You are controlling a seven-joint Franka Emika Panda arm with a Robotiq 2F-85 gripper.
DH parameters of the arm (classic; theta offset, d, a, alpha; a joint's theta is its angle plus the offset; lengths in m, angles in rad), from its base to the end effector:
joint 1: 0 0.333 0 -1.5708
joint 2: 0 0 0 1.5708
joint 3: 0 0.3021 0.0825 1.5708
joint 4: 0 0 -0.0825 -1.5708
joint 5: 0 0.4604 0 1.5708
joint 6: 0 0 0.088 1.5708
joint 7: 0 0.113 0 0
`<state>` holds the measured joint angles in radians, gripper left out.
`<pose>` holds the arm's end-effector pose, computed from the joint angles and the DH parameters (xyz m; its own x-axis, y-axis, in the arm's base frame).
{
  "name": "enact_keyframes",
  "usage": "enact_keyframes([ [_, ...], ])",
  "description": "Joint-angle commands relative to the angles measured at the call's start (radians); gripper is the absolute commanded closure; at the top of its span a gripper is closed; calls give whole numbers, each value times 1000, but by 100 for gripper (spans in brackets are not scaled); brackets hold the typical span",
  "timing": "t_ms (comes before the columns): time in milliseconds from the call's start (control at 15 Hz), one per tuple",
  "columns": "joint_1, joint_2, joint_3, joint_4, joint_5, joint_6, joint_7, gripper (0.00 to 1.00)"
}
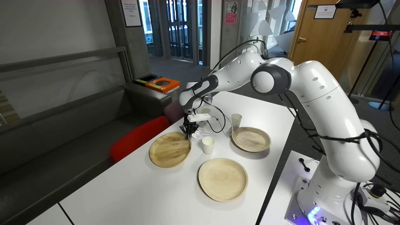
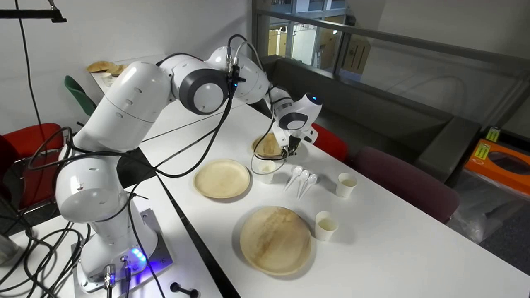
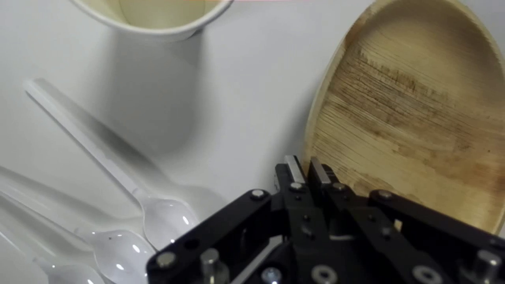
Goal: Move the plate on the left to the right.
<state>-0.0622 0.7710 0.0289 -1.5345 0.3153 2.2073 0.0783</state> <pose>0.7445 -0.0147 0.1255 0.9449 -0.2947 -0.1424 -0.3218 -0.9162 -0.2388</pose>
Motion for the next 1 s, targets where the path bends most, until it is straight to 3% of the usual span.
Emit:
enact_keyframes([
  [0,5,14,-9,41,-32,-58,27,98],
  [133,3,16,-9,45,-30,-64,28,98],
  [200,2,18,-9,47,-29,-70,29,68],
  [267,1,18,-9,47,-28,-73,29,66],
  [867,-1,-21,-5,11,-23,-84,15,1],
  [933,2,-40,-6,-7,-29,-94,13,0],
])
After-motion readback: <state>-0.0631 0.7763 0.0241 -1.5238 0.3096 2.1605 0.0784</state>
